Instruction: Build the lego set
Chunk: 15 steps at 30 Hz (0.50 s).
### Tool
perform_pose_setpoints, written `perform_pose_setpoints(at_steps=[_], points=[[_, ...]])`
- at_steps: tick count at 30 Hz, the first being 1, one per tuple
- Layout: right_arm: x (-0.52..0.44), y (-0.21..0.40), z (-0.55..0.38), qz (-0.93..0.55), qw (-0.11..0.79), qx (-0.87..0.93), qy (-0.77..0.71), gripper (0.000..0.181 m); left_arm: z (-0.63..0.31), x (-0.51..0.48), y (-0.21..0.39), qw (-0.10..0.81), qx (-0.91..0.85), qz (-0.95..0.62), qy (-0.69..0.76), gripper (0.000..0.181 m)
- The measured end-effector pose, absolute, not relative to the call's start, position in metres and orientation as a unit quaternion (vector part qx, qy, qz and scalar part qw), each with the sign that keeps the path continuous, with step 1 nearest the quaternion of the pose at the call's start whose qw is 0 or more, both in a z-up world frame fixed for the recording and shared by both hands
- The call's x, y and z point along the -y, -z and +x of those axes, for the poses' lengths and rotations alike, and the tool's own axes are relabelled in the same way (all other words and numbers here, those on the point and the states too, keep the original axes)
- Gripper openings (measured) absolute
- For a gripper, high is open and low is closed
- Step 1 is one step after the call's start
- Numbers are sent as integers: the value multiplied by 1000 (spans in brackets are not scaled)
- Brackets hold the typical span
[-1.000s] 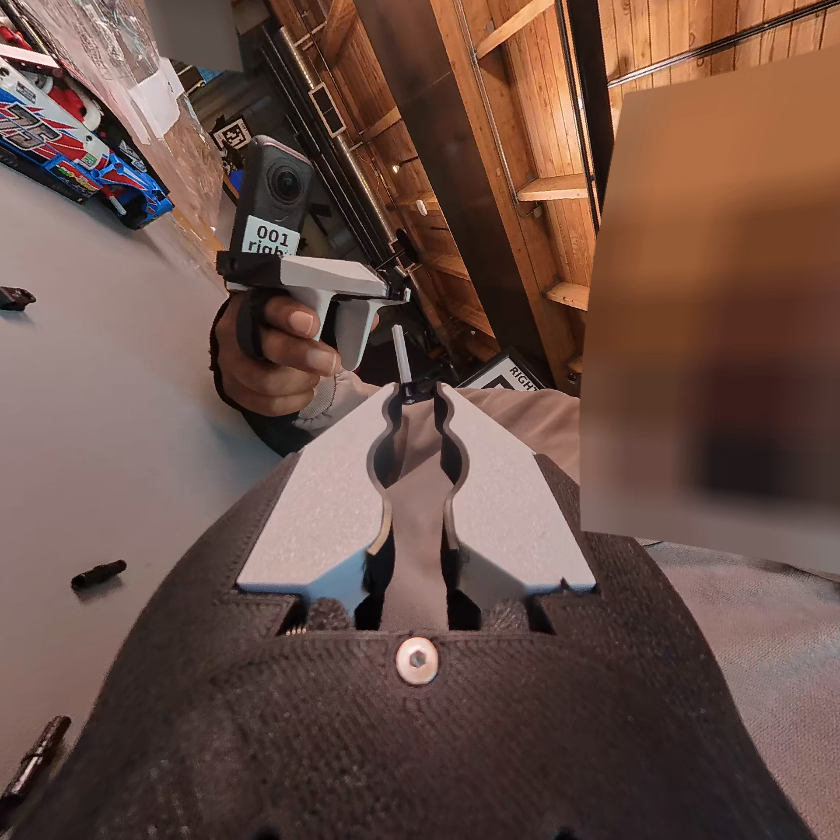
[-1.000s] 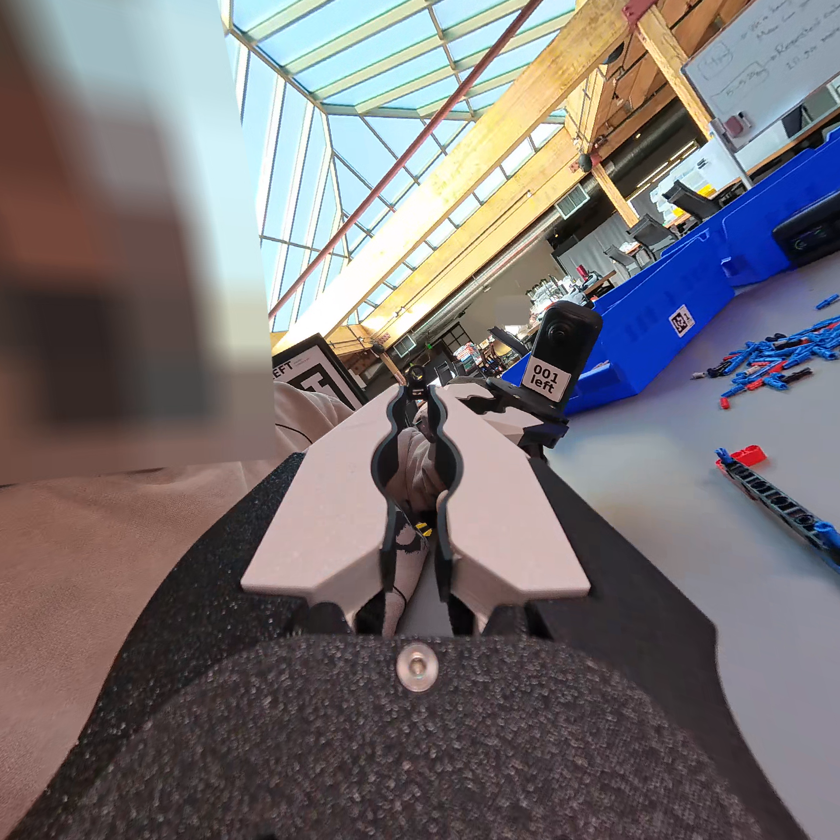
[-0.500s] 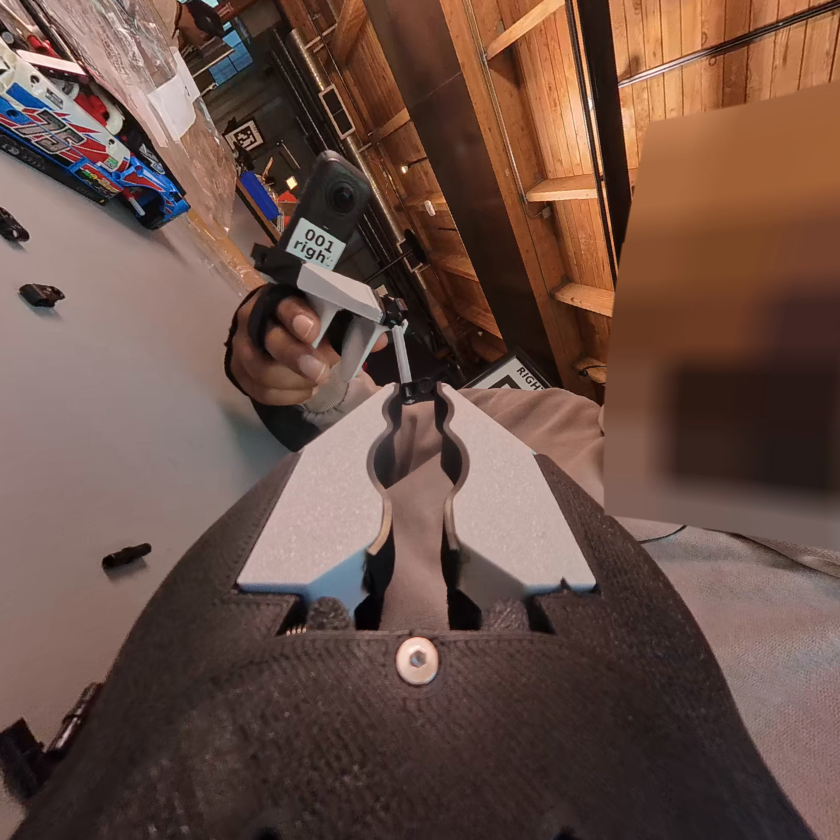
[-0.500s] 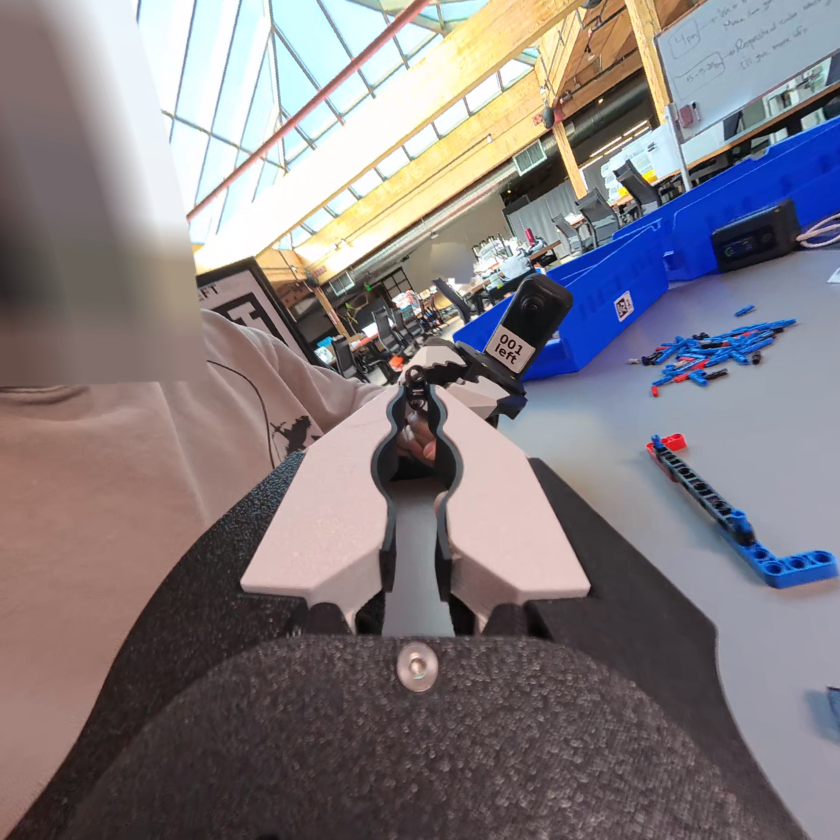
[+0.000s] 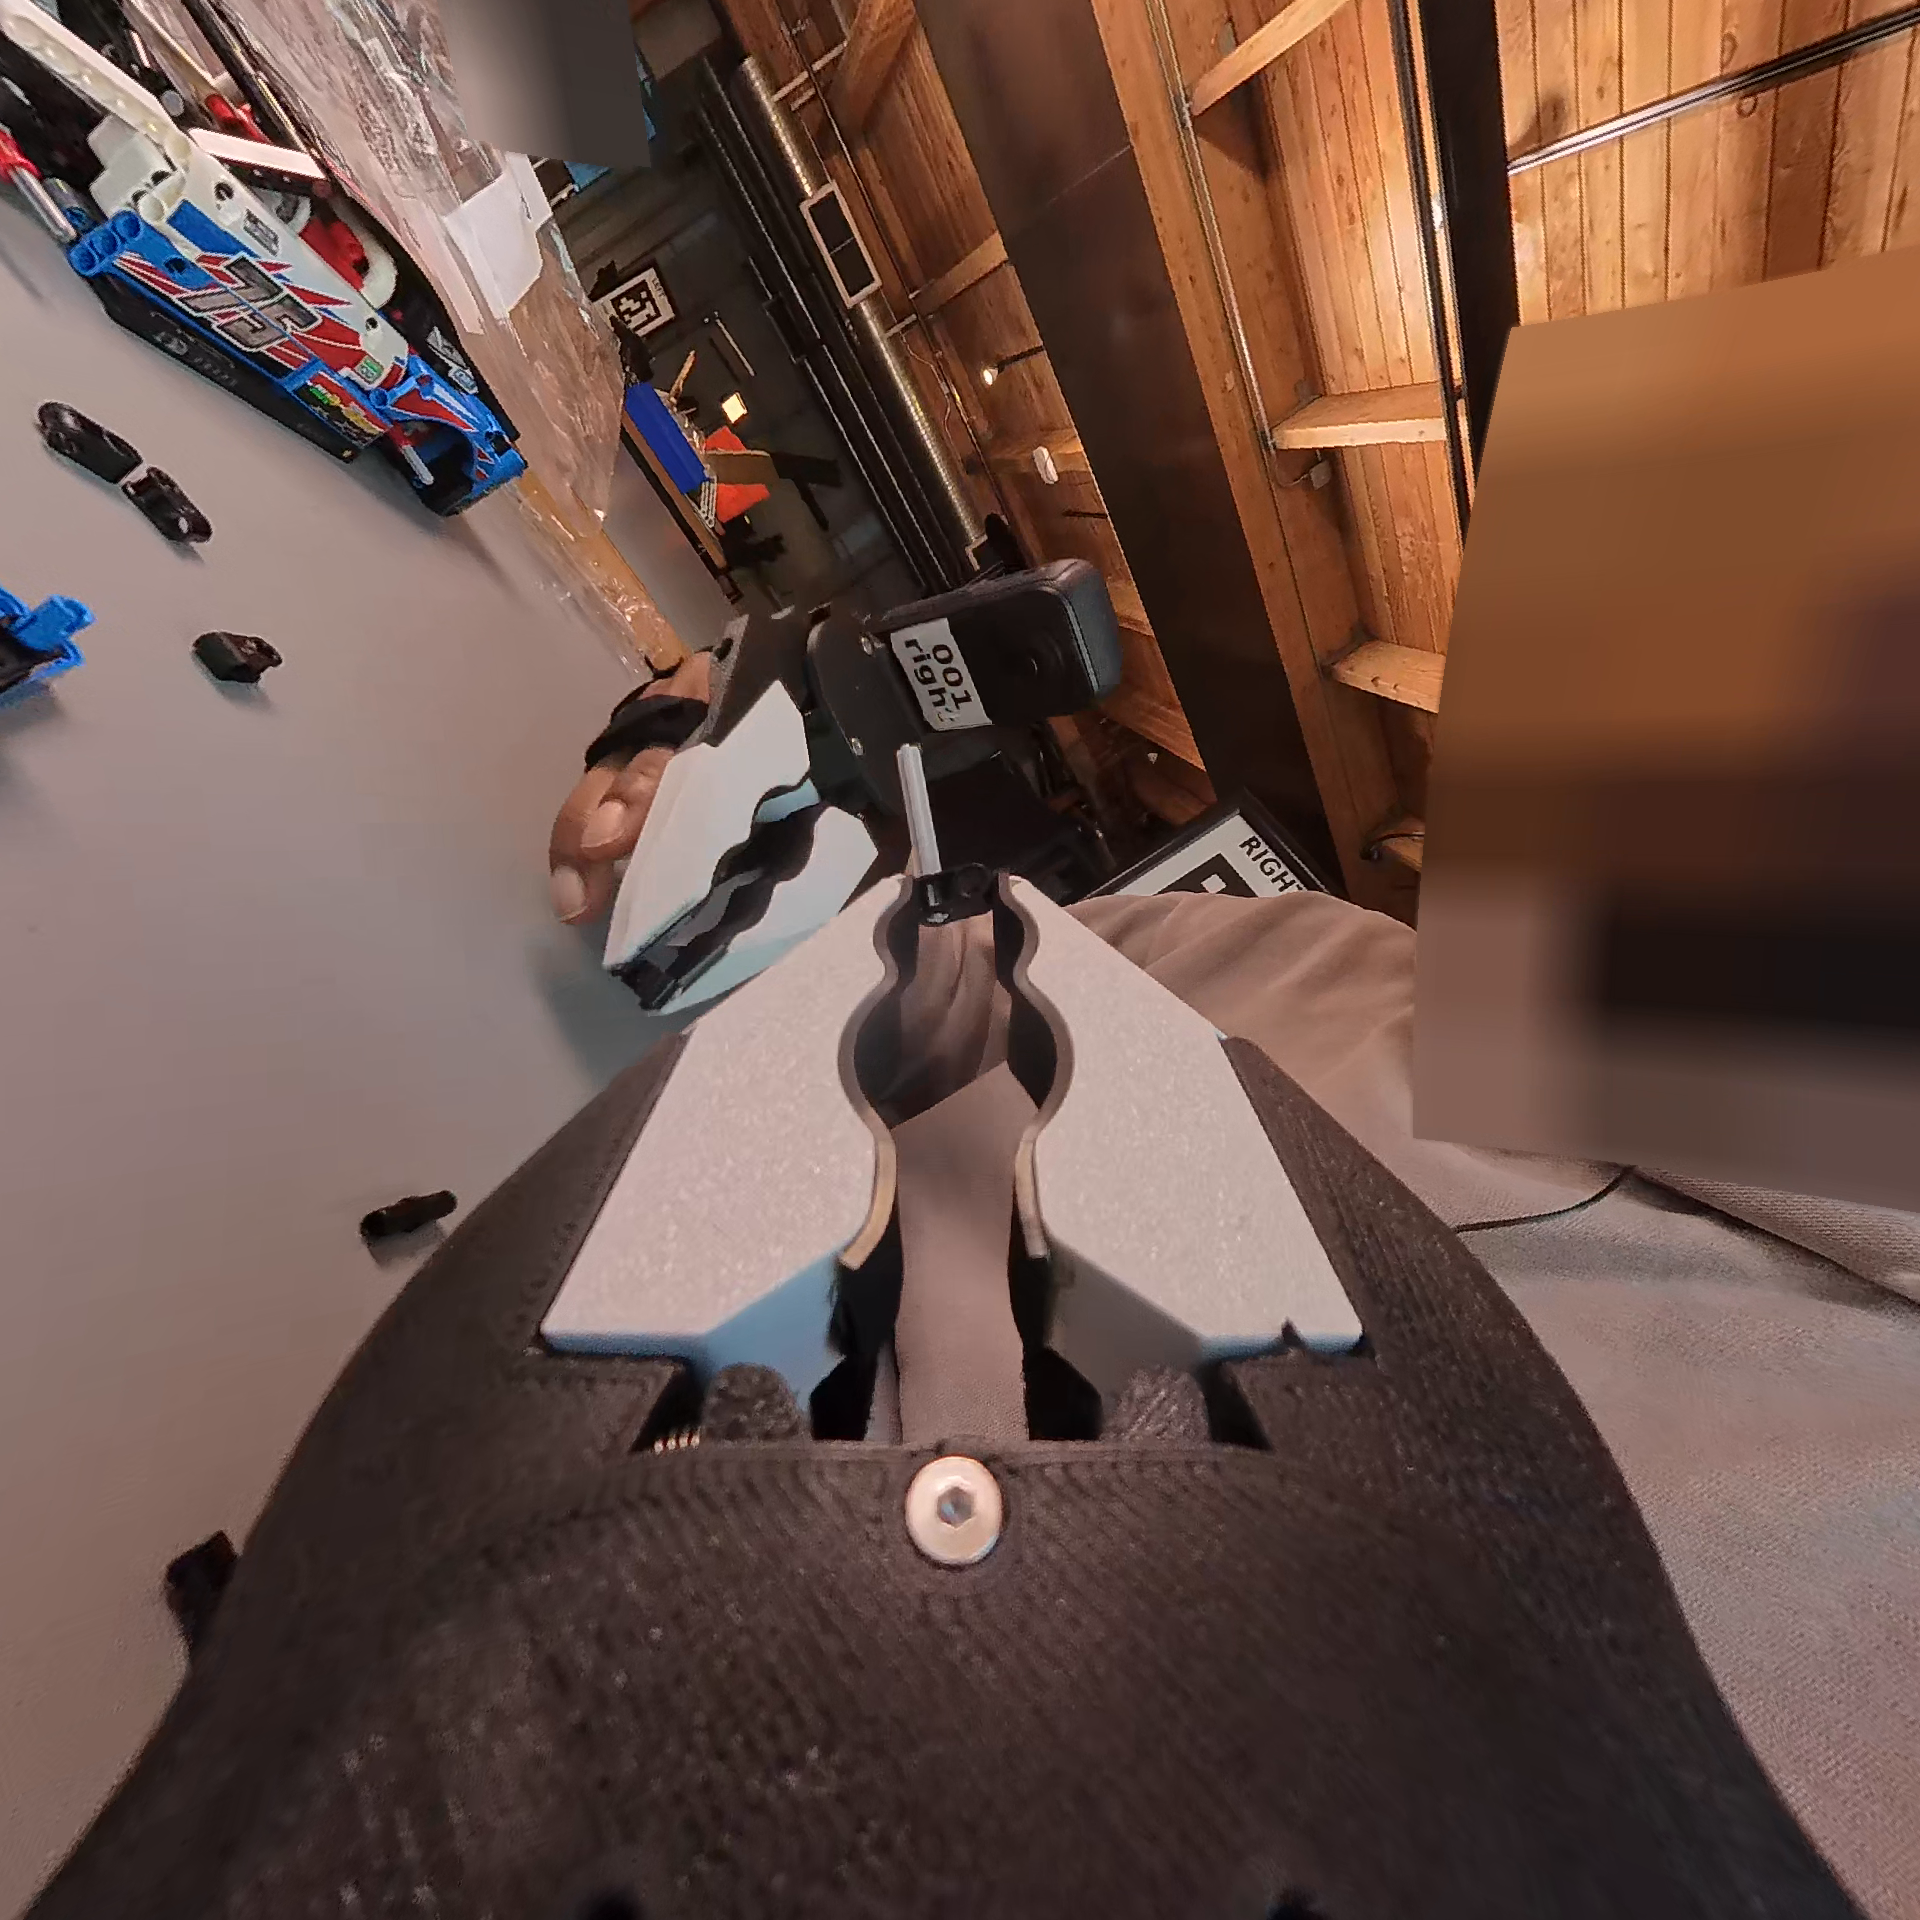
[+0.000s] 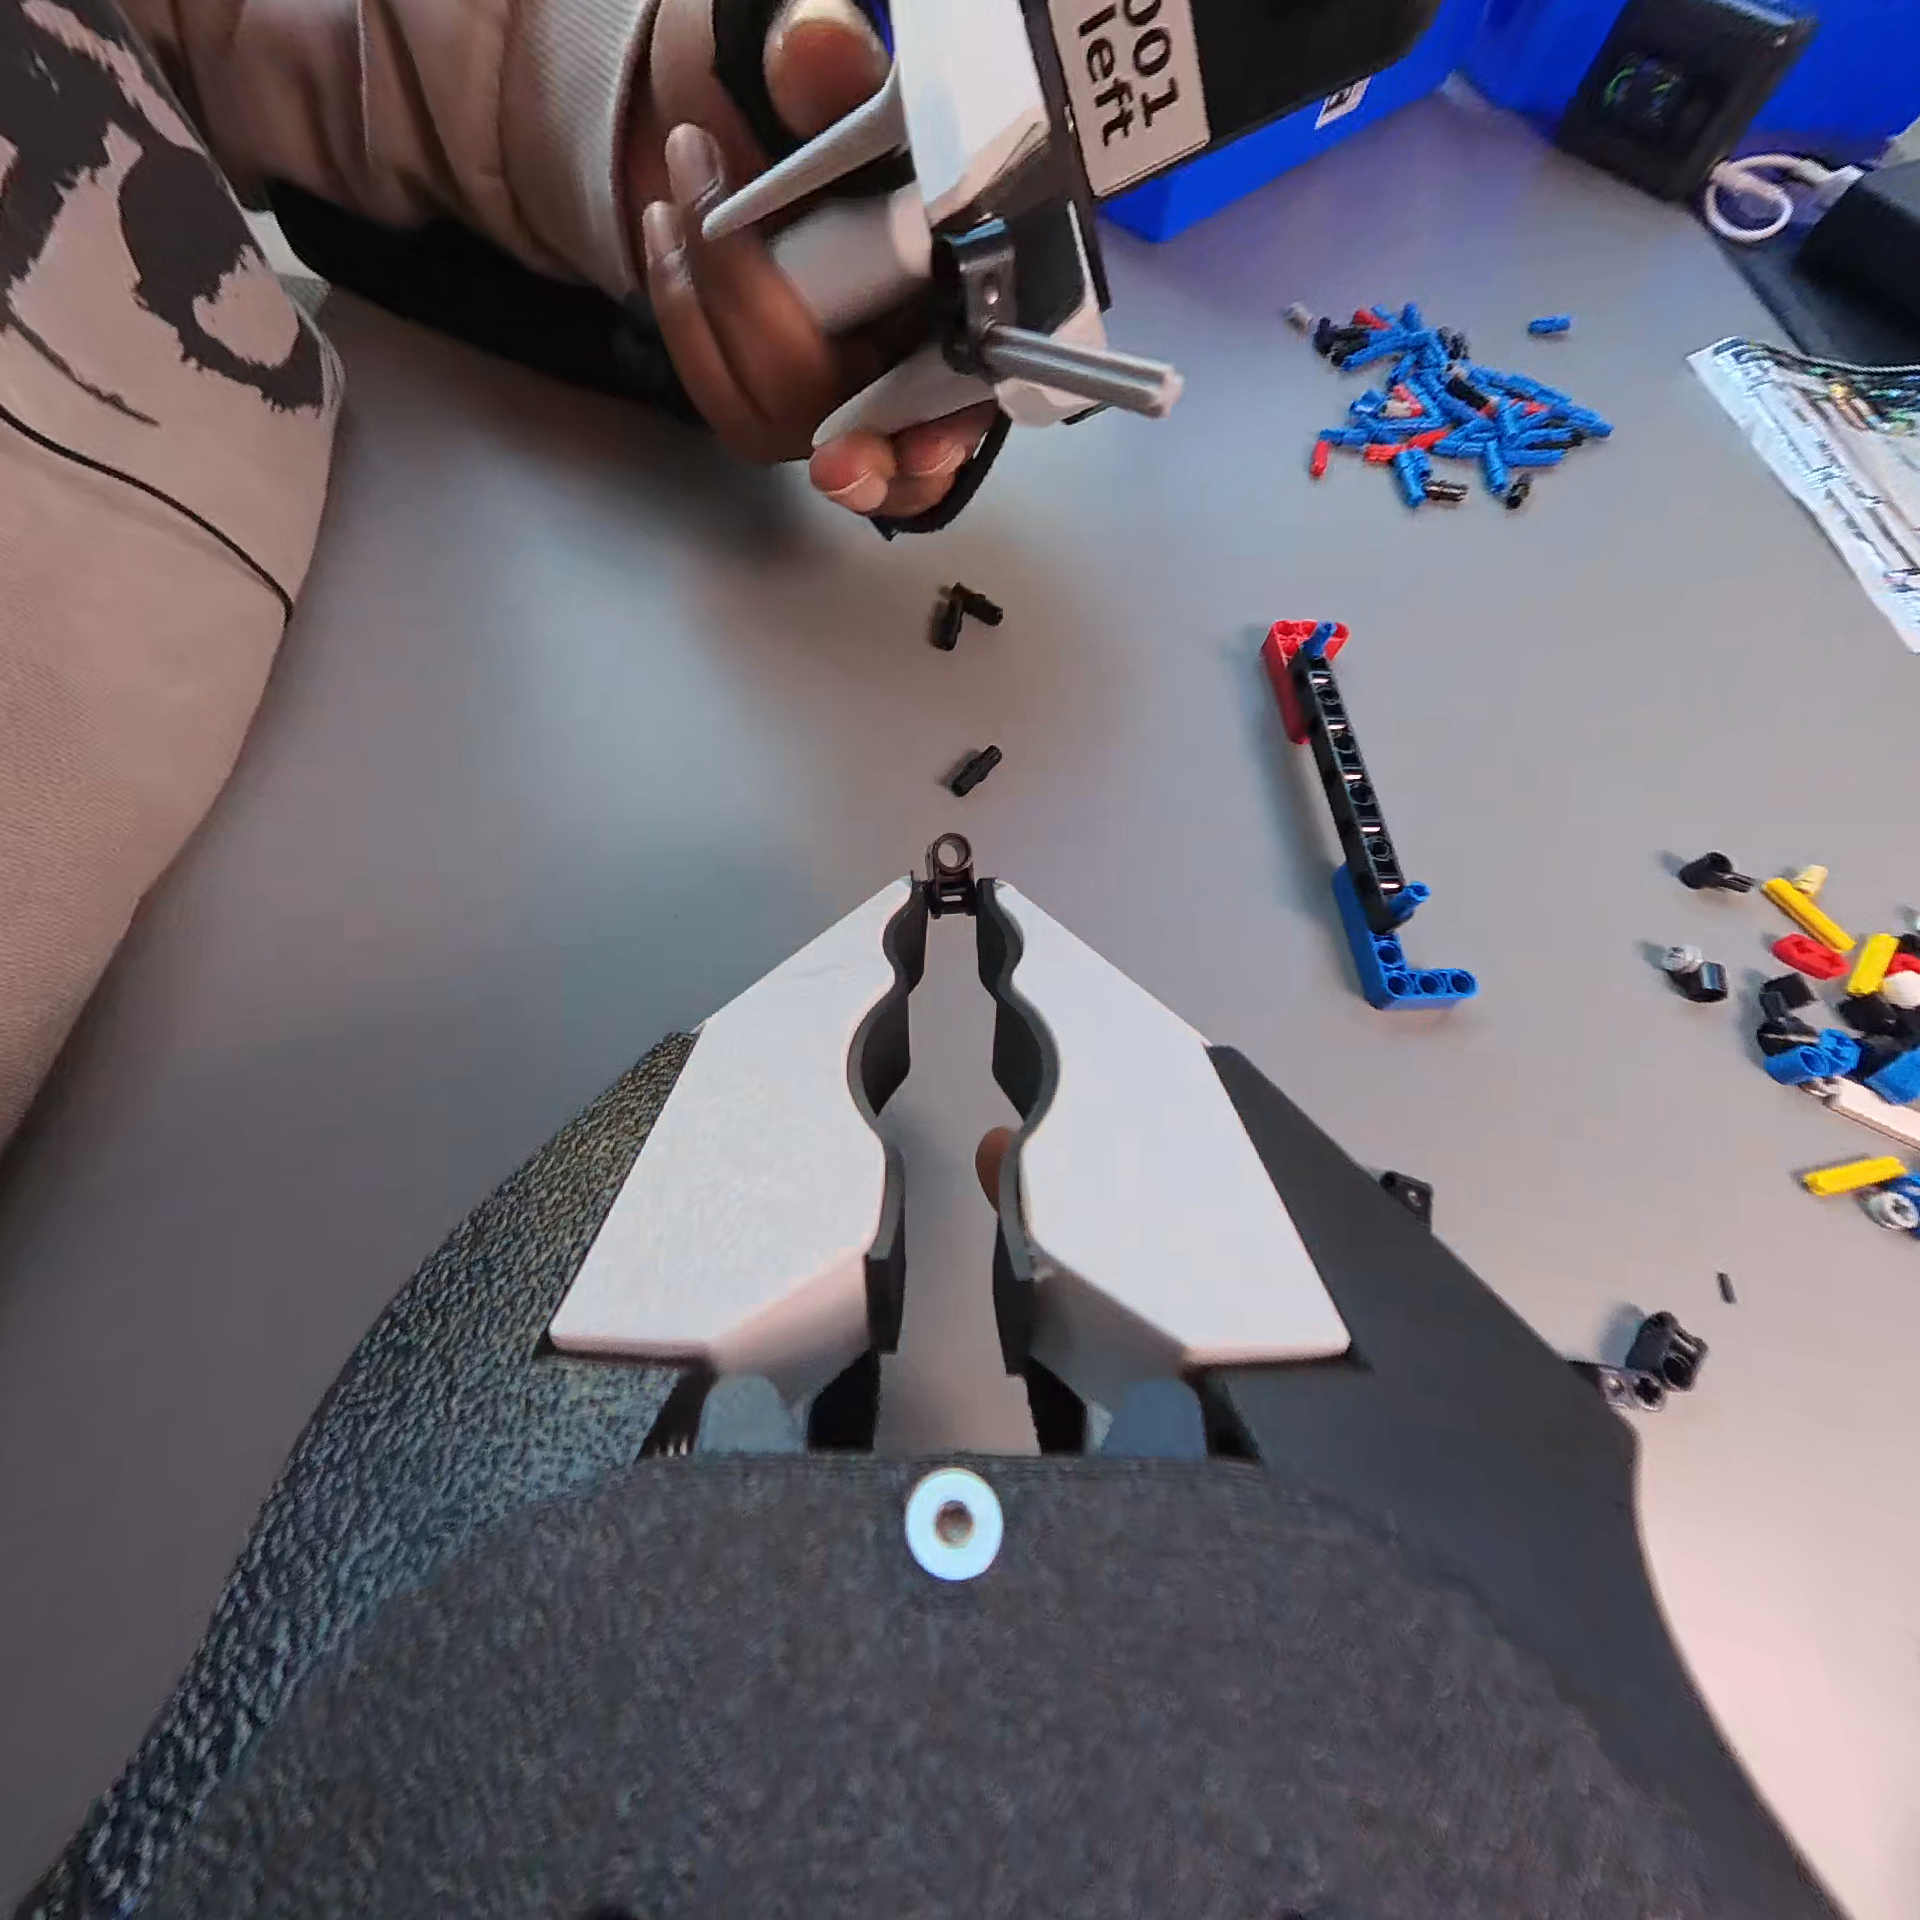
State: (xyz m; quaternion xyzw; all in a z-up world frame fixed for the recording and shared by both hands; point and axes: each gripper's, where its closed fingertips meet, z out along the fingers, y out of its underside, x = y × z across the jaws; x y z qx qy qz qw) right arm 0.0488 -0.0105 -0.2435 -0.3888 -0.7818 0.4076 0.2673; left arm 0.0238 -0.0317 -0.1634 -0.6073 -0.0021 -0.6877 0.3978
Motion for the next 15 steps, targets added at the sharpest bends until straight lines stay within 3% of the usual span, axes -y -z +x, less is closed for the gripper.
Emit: perform_pose_setpoints(at_steps=[15], points=[[3,265,51,-378,286,820,-320,8,24,29,171,394,5,-624,675,12]])
